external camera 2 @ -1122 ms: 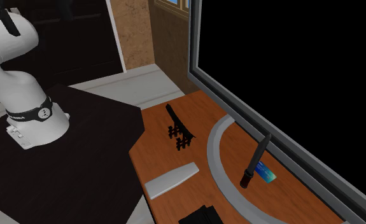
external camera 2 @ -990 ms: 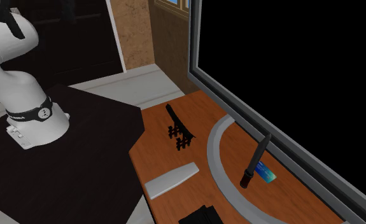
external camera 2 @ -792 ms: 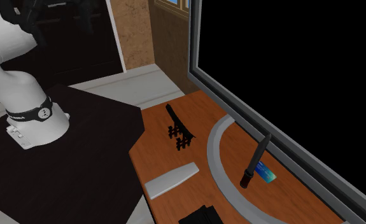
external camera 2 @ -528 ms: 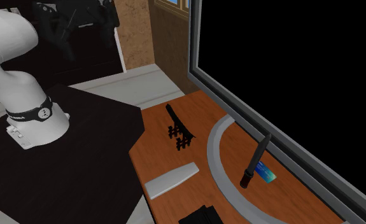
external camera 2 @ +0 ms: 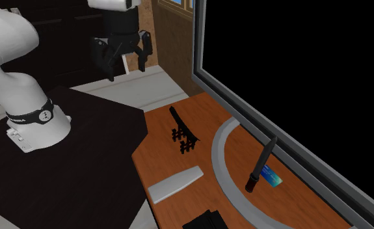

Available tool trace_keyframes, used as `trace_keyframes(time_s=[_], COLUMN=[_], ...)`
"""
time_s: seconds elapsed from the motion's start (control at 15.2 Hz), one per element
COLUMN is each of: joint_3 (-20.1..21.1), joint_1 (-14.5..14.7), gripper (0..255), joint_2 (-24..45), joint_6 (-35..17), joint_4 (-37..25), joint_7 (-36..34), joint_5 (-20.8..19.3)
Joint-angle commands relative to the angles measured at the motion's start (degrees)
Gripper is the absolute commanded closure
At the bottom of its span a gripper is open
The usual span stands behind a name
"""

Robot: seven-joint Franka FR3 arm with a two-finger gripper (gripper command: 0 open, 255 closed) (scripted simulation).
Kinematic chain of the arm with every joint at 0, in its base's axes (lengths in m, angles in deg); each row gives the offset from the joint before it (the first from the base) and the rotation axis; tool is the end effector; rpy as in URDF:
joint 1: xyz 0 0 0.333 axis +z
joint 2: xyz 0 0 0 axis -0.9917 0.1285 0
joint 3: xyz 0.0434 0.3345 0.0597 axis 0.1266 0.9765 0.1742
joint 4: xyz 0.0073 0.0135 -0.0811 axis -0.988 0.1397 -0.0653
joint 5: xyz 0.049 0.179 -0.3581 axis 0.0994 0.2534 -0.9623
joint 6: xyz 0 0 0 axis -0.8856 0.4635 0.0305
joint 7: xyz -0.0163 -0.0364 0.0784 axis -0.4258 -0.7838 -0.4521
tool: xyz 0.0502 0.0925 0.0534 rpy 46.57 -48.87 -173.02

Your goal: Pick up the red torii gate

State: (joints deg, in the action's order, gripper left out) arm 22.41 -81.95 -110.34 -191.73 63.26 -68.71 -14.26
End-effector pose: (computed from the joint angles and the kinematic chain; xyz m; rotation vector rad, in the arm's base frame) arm 0.3443 0.1283 0.4252 2.9876 -0.5439 -0.0935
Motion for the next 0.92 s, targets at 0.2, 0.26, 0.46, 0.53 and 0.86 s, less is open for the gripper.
trace_keyframes(time_s=[0.2,0.26,0.46,0.53,0.86], joint_3=[6.57,7.78,11.03,11.92,12.89], joint_1=[-1.25,-1.63,-2.82,-3.17,-2.32], gripper=[0,0,0,0,0], joint_2=[10.94,13.41,21.4,24.23,39.1], joint_6=[-8.25,-9.72,-13.68,-14.79,-18.18], joint_4=[-1.35,-1.93,-4.26,-5.23,-11.62], joint_7=[-10.34,-12.64,-20.23,-23.0,-37.58], joint_5=[-1.85,-2.76,-6.84,-8.66,-19.94])
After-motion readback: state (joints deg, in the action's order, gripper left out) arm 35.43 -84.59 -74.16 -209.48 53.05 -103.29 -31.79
